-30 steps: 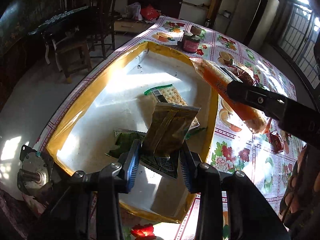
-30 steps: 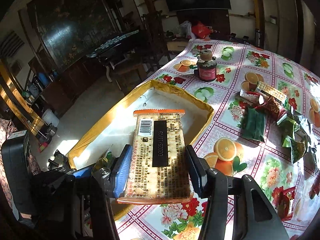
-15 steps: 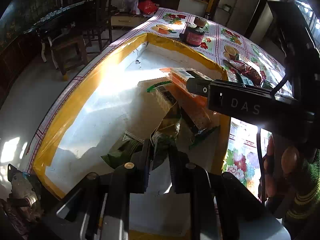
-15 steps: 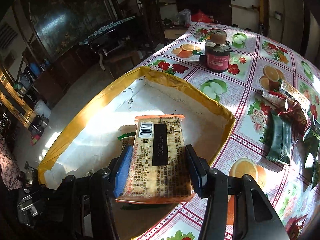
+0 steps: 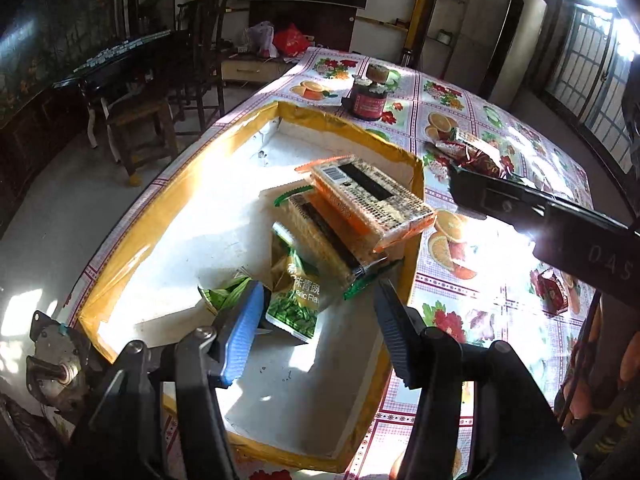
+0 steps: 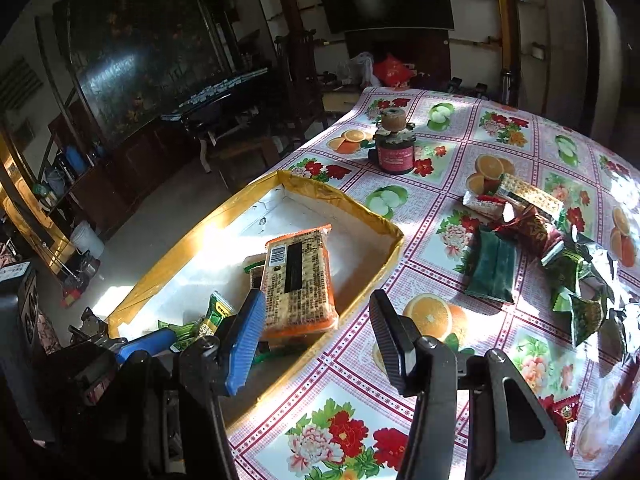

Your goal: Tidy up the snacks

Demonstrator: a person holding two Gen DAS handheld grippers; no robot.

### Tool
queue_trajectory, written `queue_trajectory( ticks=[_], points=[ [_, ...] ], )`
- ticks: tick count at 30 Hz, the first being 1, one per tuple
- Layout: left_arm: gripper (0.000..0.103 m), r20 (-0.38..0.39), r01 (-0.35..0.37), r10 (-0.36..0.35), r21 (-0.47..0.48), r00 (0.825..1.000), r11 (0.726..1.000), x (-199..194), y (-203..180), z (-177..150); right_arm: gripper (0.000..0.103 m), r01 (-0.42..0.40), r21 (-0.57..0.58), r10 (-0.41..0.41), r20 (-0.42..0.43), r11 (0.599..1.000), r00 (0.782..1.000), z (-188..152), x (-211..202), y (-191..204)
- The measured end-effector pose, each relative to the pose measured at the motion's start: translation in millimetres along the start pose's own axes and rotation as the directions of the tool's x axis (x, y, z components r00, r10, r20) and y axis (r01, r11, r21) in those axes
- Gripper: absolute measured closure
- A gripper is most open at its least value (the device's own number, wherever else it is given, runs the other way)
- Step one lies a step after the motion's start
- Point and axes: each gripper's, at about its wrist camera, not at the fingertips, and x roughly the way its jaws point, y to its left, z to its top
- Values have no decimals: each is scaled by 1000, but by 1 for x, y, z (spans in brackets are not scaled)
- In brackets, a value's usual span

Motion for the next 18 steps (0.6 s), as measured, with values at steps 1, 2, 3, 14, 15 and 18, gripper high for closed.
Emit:
queue_trajectory(
  ticks=[1,2,3,14,15,18],
  points=[
    [44,49,-3,3,-3,999,1000,-10,-4,-1,49,35,-25,-33,67,999,997,-6,-18,-1],
    [44,100,-6,6,-4,995,1000,-20,-8,-3,49,84,-52,-75,150,995,986,-12,-37,-1],
    [43,153,-6,7,-3,988,1000,-31,-13,-5,49,133,-70,-114,224,989,968,-18,-54,-2],
    [26,265,139,-142,32,954,990,-80,-88,-21,28,-24,288,-148,559,957,816,-56,-179,-71],
    [26,254,177,-176,17,951,984,-82,-97,-26,28,-26,309,-165,576,951,801,-59,-185,-75],
    [26,248,292,-275,-31,929,956,-88,-123,-44,20,-12,356,-228,625,935,746,-66,-203,-79]
  ],
)
